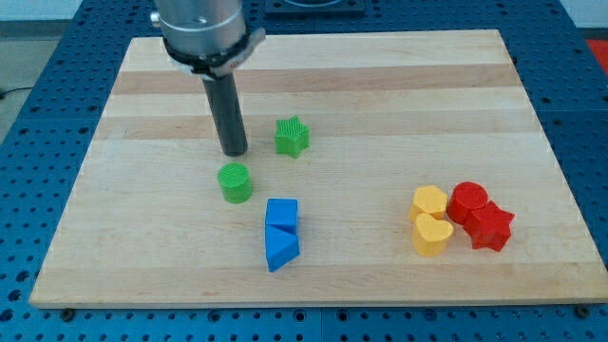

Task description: Place the green circle to the top left of the blue cube

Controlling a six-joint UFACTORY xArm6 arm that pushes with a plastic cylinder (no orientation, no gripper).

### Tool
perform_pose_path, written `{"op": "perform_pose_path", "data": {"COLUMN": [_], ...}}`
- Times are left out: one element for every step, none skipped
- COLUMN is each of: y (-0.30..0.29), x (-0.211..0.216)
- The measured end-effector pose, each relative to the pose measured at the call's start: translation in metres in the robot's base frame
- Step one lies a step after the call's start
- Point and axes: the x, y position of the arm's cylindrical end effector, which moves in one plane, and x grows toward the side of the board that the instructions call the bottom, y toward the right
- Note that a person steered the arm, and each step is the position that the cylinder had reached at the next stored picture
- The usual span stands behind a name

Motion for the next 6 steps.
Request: {"op": "perform_pose_path", "data": {"y": [-0.013,-0.012,0.019,0.018,0.016,-0.017], "x": [0.017,0.052,0.057,0.059,0.059,0.070]}}
